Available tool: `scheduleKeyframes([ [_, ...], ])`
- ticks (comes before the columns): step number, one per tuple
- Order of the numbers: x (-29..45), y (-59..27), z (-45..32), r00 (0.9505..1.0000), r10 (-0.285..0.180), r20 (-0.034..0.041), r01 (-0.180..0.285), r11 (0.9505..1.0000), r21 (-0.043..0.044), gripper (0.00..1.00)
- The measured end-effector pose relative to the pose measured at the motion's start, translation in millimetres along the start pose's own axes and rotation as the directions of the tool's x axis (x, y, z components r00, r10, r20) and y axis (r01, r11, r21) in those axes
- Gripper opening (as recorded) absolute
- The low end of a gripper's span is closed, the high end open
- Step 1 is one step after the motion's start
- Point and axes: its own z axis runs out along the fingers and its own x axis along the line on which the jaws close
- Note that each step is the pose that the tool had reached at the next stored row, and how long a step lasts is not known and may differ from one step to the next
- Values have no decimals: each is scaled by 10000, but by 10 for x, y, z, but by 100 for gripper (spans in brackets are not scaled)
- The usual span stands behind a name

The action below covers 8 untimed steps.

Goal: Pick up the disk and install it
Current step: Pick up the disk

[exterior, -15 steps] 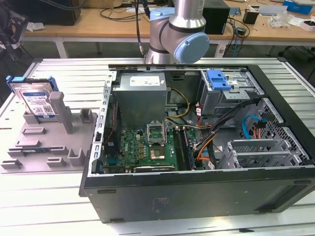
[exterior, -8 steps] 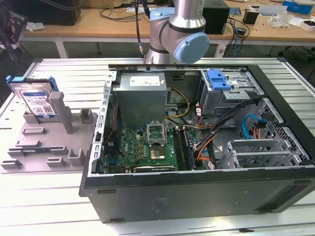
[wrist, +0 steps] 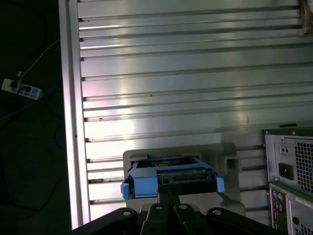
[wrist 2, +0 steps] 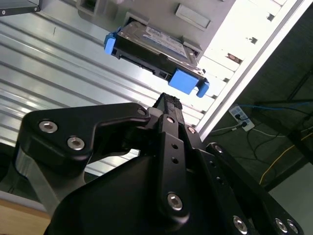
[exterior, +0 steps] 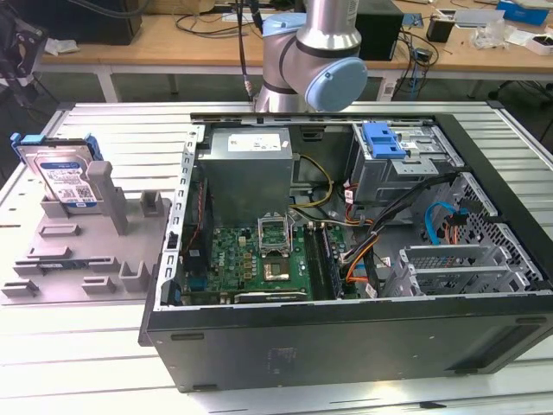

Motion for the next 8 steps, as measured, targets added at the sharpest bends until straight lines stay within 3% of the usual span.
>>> scheduleKeyframes([
  [3,-12,1,1,10000,-23,-52,23,10000,2,11],
  [5,-13,1,3,9998,-138,-123,138,9999,-24,11],
  [8,-13,1,4,9955,-906,-291,905,9959,-47,11],
])
